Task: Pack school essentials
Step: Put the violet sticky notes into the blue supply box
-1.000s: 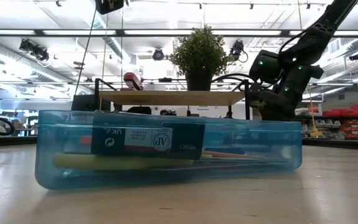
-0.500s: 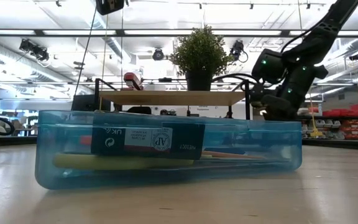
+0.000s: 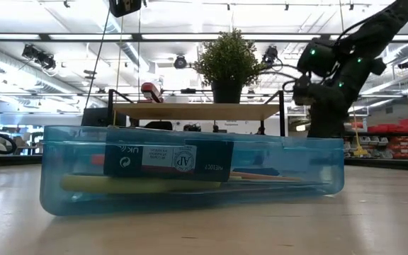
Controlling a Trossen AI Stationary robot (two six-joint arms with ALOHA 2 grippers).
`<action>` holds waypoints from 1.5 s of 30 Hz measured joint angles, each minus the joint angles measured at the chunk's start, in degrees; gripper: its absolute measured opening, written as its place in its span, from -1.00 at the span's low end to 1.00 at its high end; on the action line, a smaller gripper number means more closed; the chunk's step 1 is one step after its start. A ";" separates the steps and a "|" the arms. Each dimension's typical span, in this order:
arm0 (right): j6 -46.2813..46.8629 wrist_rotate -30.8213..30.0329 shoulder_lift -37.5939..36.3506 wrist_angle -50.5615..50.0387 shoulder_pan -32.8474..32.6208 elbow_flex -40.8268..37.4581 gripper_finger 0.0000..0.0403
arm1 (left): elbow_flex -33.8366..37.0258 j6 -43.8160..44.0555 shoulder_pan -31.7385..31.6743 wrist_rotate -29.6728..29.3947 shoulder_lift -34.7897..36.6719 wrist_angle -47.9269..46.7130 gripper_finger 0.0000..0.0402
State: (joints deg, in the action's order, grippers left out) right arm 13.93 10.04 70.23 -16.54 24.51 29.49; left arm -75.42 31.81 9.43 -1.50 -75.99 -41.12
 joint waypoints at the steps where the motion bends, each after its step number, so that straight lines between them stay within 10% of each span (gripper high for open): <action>1: 0.10 -0.02 -1.25 -0.57 0.00 0.01 -0.96 | 0.00 -0.09 0.00 0.00 0.00 -0.01 -0.92; 18: 25.08 5.04 -18.92 -4.76 -15.53 3.09 -0.97 | 0.01 -0.81 0.02 -3.28 0.00 -0.37 -0.89; 32: 59.25 -8.19 -9.03 6.70 -38.96 5.01 -0.97 | 0.02 2.52 0.02 -8.38 0.00 -0.28 -0.89; 45: 61.14 -10.83 5.87 19.12 -45.44 5.01 -0.97 | 0.02 4.03 0.09 -9.29 -0.02 -0.17 -0.89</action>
State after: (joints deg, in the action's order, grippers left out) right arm 75.07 -0.79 76.10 2.58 -20.93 34.50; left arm -75.40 35.83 9.52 -10.79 -76.01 -41.30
